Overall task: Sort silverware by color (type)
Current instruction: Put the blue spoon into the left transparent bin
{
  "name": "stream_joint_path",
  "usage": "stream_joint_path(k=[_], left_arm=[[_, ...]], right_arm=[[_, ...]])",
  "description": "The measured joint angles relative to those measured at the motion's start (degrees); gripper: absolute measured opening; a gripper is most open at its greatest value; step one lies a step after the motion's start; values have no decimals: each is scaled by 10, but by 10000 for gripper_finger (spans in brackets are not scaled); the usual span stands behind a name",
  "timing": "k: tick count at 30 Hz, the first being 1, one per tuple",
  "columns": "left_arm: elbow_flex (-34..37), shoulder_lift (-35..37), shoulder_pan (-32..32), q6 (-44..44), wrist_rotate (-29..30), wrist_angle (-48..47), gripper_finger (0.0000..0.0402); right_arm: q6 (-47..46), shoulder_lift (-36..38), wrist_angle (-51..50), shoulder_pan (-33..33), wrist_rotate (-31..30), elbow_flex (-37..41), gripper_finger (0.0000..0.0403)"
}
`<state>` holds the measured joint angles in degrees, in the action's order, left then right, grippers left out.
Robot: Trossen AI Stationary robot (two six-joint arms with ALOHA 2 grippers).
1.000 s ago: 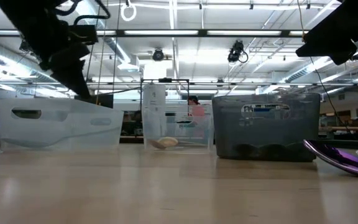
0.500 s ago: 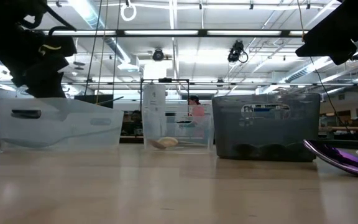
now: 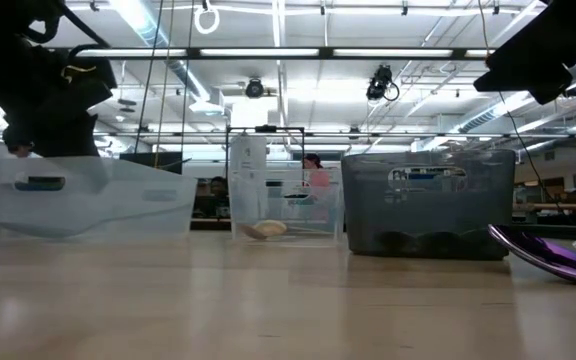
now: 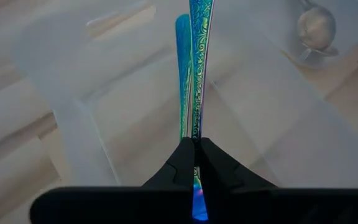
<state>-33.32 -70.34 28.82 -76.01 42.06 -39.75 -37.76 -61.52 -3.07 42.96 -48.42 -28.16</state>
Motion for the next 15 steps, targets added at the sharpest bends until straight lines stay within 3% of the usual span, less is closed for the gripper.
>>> stream_joint_path(k=[10, 15], left_arm=[[0, -2, -1, -18, -27, 2, 17], [0, -2, -9, -33, -33, 2, 53]], right_arm=[[6, 0, 1, -5, 0, 0, 189], [9, 0, 1, -10, 1, 0, 189]])
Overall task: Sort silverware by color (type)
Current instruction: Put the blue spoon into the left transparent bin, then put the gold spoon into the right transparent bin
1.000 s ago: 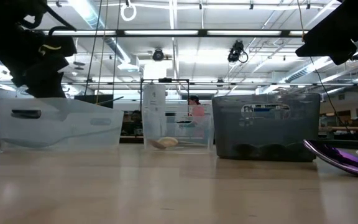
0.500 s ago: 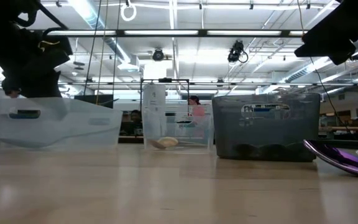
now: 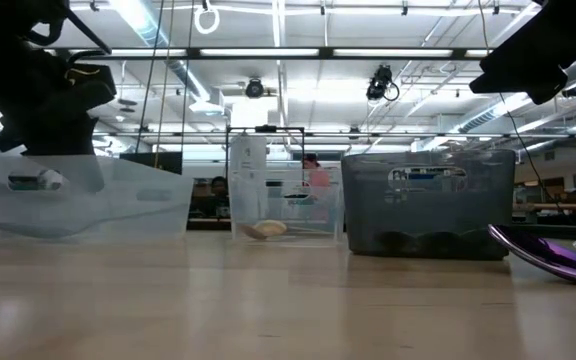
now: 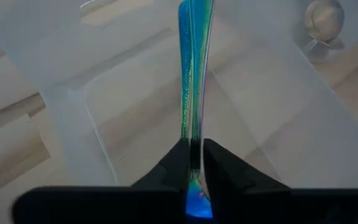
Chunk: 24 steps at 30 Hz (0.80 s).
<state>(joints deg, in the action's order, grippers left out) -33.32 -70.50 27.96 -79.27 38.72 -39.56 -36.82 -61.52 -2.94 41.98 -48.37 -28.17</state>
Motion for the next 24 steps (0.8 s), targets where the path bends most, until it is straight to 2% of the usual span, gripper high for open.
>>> stream_joint_path(k=[6, 10, 15, 24], left_arm=[[0, 0, -15, 7, -10, 0, 117], [0, 0, -20, 25, -10, 7, 144], [-4, 1, -22, 79, -3, 37, 155], [-78, 2, -22, 211, 47, 48, 155]], right_arm=[[9, 0, 4, -2, 4, 0, 189], [9, 0, 4, -2, 5, 0, 189], [9, 0, 4, -2, 5, 0, 189], [8, 0, 4, -2, 5, 0, 189]])
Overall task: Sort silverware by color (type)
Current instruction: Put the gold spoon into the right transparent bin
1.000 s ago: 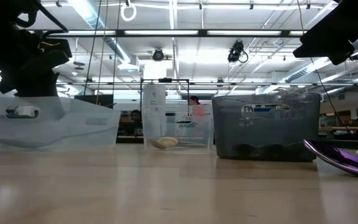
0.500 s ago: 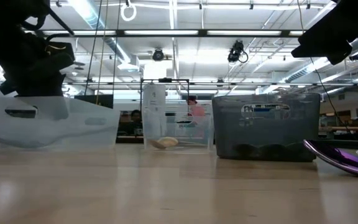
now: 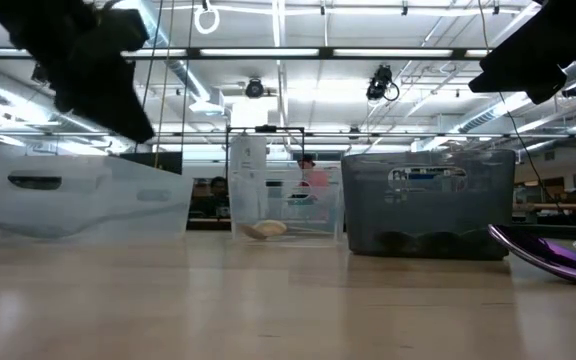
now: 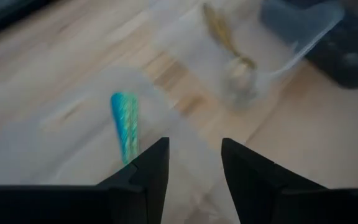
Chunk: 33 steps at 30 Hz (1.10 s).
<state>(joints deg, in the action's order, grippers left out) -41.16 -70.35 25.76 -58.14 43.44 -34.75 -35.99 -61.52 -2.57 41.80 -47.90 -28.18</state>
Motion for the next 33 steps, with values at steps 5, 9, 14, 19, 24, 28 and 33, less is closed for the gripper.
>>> stream_joint_path(k=[5, 9, 14, 19, 24, 28, 33], left_arm=[[-12, -2, -5, 58, 4, 59, 156], [-12, -12, -12, 105, 3, 117, 156], [-11, -40, -13, 206, -31, 221, 156], [-12, -85, -13, 307, -73, 326, 156], [-12, -121, -15, 361, -78, 391, 156], [-26, -145, -20, 375, -99, 407, 156], [-77, -180, -34, 407, -134, 393, 156]], right_arm=[[-2, 0, 0, 0, 4, 0, 189], [-3, 0, 1, 0, 11, 0, 189], [-4, -3, 5, -1, 12, 0, 189], [-5, -8, 8, -3, 17, 0, 189], [-5, -24, 31, -7, 32, 0, 189], [-15, -42, 44, -13, 57, 0, 189], [-51, -59, 38, -26, 100, -2, 189]])
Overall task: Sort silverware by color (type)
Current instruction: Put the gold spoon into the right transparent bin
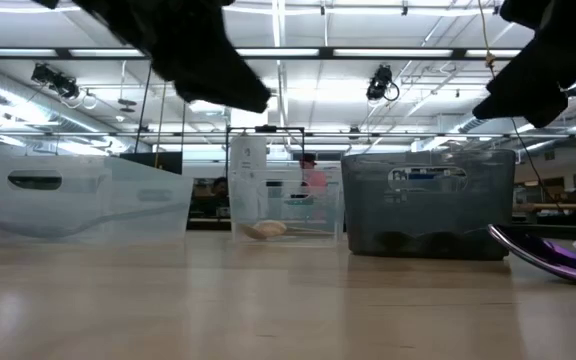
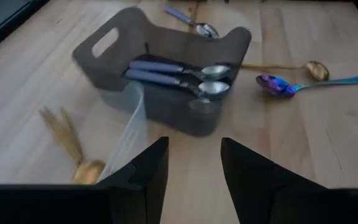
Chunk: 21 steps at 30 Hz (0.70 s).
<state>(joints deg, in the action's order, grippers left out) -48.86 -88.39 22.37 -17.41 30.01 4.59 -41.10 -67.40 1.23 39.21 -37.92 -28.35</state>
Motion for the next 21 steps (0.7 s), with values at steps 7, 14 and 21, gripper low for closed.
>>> stream_joint_path(k=[7, 14, 21], left_arm=[[-78, -58, -10, 73, -43, -7, 156], [-133, -111, -17, 135, -66, -6, 156], [-151, -130, -17, 196, -90, -1, 156]], right_arm=[[-52, -19, -42, 6, 23, -15, 189], [-107, -49, -43, 12, 57, -15, 189], [-129, -68, -25, 22, 58, -16, 189]])
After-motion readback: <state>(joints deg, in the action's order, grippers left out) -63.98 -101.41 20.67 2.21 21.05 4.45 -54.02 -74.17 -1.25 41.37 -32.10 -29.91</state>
